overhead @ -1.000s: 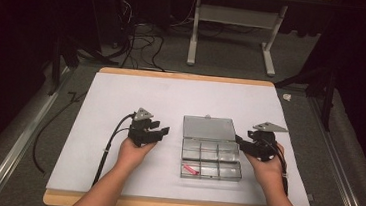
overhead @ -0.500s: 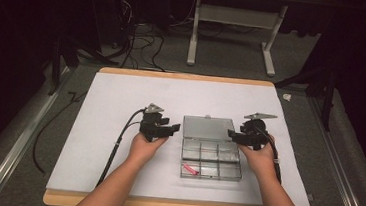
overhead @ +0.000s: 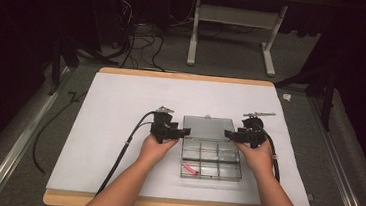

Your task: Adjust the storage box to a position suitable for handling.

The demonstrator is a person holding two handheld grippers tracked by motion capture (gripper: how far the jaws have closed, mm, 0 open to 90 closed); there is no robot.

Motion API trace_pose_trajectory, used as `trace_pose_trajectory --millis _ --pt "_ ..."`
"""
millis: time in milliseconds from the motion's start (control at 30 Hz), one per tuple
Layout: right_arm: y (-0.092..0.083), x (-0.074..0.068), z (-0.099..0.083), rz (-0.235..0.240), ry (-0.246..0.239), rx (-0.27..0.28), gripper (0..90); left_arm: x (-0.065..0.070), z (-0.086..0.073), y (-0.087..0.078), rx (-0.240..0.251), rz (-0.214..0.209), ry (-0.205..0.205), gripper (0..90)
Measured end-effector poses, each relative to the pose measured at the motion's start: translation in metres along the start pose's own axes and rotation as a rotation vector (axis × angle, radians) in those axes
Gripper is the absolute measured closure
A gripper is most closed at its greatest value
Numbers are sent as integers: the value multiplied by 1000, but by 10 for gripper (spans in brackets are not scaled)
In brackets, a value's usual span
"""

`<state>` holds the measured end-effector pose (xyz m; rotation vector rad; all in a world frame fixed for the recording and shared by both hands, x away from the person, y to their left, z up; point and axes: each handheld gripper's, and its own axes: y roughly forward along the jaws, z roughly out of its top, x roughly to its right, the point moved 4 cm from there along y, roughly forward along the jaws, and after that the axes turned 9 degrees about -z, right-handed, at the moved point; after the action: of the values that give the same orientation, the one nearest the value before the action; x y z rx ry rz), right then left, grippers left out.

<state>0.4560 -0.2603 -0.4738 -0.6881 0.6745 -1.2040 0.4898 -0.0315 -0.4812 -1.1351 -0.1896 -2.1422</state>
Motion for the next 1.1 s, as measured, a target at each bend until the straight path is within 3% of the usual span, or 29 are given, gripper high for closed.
trace_pose_trajectory --millis 200,367,533,800,900,1100 --pt "5 0 -2 22 27 -19 362 -2 -3 3 -20 -22 -73 324" --pt "9 5 -4 81 83 -24 360 0 -5 5 -40 -54 -139 351" --pt "11 7 -5 115 103 -27 365 -2 -5 5 -37 -76 -187 363" --pt "12 7 -4 140 114 -29 379 1 -5 4 -36 -81 -173 404" --pt "11 6 -3 159 122 -17 397 5 -5 3 -32 -86 -144 454" --pt "5 2 1 121 73 7 417 11 -4 0 -14 -97 -87 503"
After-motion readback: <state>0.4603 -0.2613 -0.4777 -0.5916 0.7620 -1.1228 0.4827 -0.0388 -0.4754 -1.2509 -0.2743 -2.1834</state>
